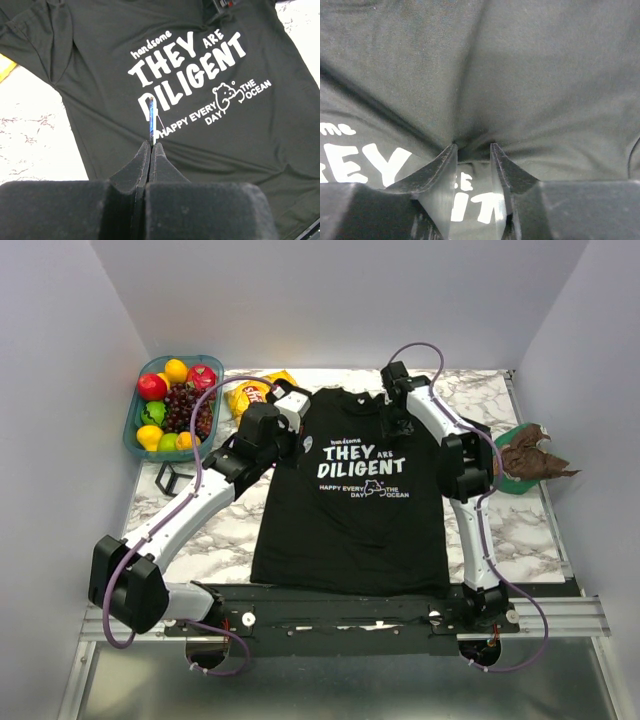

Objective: Pin the brooch onto the clothing

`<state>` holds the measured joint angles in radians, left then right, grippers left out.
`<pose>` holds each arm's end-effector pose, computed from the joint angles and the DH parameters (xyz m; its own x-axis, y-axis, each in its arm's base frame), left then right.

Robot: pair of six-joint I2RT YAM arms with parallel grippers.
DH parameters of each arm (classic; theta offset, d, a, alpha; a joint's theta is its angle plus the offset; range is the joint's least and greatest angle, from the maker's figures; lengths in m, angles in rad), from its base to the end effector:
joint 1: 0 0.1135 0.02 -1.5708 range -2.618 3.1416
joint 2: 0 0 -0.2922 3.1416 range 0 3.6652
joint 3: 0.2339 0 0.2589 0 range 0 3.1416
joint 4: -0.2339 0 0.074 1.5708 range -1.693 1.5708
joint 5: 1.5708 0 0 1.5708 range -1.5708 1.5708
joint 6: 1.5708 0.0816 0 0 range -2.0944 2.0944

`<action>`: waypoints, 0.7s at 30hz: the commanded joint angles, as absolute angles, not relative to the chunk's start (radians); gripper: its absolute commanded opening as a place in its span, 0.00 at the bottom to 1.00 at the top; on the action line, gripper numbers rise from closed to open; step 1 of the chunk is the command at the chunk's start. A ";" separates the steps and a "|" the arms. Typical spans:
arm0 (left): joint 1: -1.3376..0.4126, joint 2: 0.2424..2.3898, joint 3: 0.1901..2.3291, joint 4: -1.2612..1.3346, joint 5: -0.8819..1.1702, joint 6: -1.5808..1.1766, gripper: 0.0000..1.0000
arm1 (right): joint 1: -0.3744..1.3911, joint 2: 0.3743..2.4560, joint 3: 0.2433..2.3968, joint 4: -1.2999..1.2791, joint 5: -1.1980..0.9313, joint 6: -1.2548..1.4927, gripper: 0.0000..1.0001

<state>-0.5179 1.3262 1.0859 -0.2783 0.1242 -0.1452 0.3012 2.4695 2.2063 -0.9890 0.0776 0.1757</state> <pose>0.2928 -0.1785 0.3185 -0.5107 0.1258 -0.8505 0.5163 0.8359 -0.1864 0.5329 0.1589 0.1403 -0.9406 -0.1097 -0.3213 -0.1098 0.9938 -0.0177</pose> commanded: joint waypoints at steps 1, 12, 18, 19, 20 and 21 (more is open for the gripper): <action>-0.511 1.292 1.074 -0.264 0.133 -0.138 0.00 | 0.302 2.441 2.073 -1.048 0.031 0.204 0.39; -0.509 1.275 1.071 -0.256 0.149 -0.146 0.00 | 0.336 2.244 1.714 -0.908 0.023 0.258 0.40; -0.511 1.269 1.069 -0.252 0.161 -0.155 0.00 | 0.388 2.059 1.448 -0.778 0.040 0.317 0.40; -0.509 1.269 1.069 -0.252 0.169 -0.156 0.00 | 0.397 2.037 1.390 -0.766 0.035 0.322 0.40; -0.509 1.266 1.068 -0.250 0.173 -0.158 0.00 | 0.414 2.020 1.362 -0.753 0.040 0.328 0.40; -0.511 1.266 1.066 -0.247 0.176 -0.161 0.00 | 0.423 2.001 1.338 -0.732 0.043 0.342 0.40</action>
<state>-0.5121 1.2953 1.0813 -0.2714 0.1390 -0.1474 0.3798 2.0335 1.4693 -0.7845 0.0395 0.2867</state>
